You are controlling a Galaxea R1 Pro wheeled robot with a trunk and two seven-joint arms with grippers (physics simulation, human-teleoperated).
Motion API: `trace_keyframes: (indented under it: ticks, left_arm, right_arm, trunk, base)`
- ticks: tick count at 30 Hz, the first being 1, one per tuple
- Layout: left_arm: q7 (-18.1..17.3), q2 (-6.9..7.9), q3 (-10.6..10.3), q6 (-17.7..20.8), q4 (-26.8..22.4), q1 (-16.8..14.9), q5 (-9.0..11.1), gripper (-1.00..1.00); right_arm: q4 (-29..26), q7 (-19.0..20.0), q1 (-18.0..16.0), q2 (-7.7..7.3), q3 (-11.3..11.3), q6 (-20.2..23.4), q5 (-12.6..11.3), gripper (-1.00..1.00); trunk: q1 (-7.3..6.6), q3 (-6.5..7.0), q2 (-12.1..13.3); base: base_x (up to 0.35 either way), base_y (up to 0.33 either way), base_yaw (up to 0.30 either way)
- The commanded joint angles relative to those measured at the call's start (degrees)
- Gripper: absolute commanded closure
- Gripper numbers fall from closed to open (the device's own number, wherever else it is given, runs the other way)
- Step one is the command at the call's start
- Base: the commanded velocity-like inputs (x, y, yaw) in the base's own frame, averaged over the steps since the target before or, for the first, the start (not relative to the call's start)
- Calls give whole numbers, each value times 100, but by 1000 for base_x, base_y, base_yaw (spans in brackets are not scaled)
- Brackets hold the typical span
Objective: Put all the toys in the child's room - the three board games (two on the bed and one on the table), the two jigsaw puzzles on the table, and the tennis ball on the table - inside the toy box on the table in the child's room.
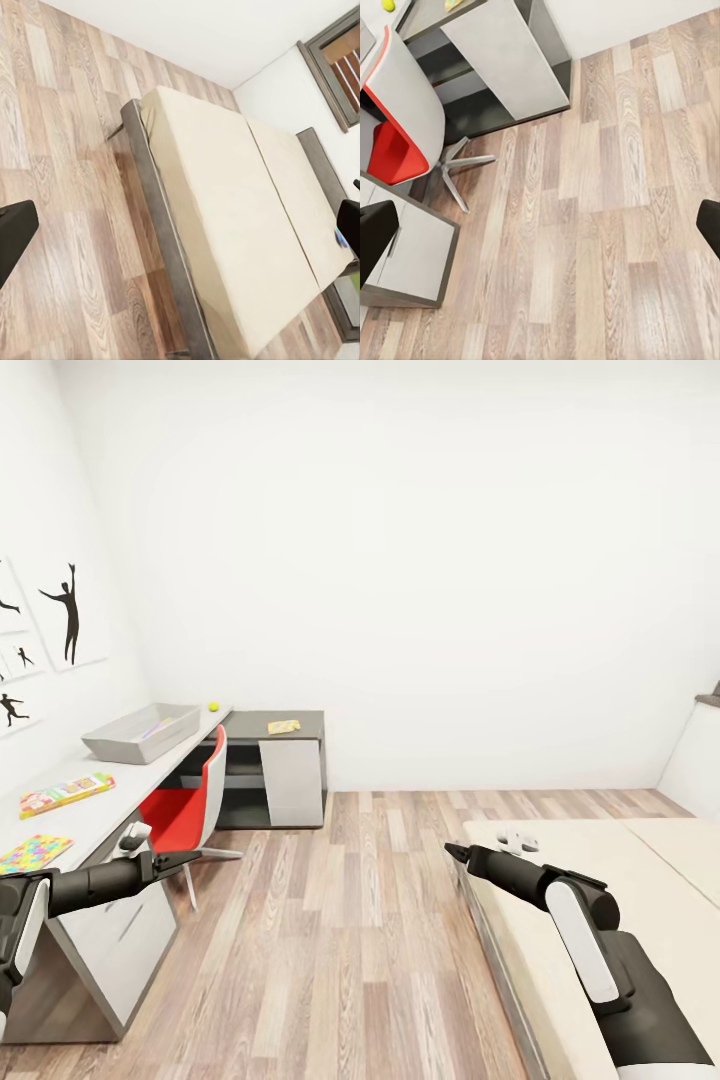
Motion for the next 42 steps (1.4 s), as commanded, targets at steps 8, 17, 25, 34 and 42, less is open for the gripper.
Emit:
trace_keyframes:
  ticks: [8,17,25,34,42]
  left_arm:
    - [-32,-1,6,54,0,-5,-16,-100]
    - [-32,-1,6,54,0,-5,-15,-100]
    - [-32,-1,9,54,0,-5,-15,-100]
    - [-32,-1,7,54,0,-5,-13,-100]
    - [-14,-173,7,20,4,-5,-7,-100]
  right_arm:
    - [-5,18,-4,0,-5,29,7,-100]
    - [-9,18,-6,4,-5,29,7,-100]
    - [-10,18,-6,10,-5,29,7,-100]
    - [-4,12,-4,31,-5,24,19,-100]
    - [32,18,-6,139,-4,12,41,-100]
  trunk:
    - [3,-9,-10]
    - [3,-9,-10]
    - [3,-9,-10]
    - [3,-9,-10]
    - [3,-9,-10]
  base:
    - [-3,0,-4]
    - [-44,0,-1]
    - [-30,0,0]
    - [-5,0,0]
    - [0,0,0]
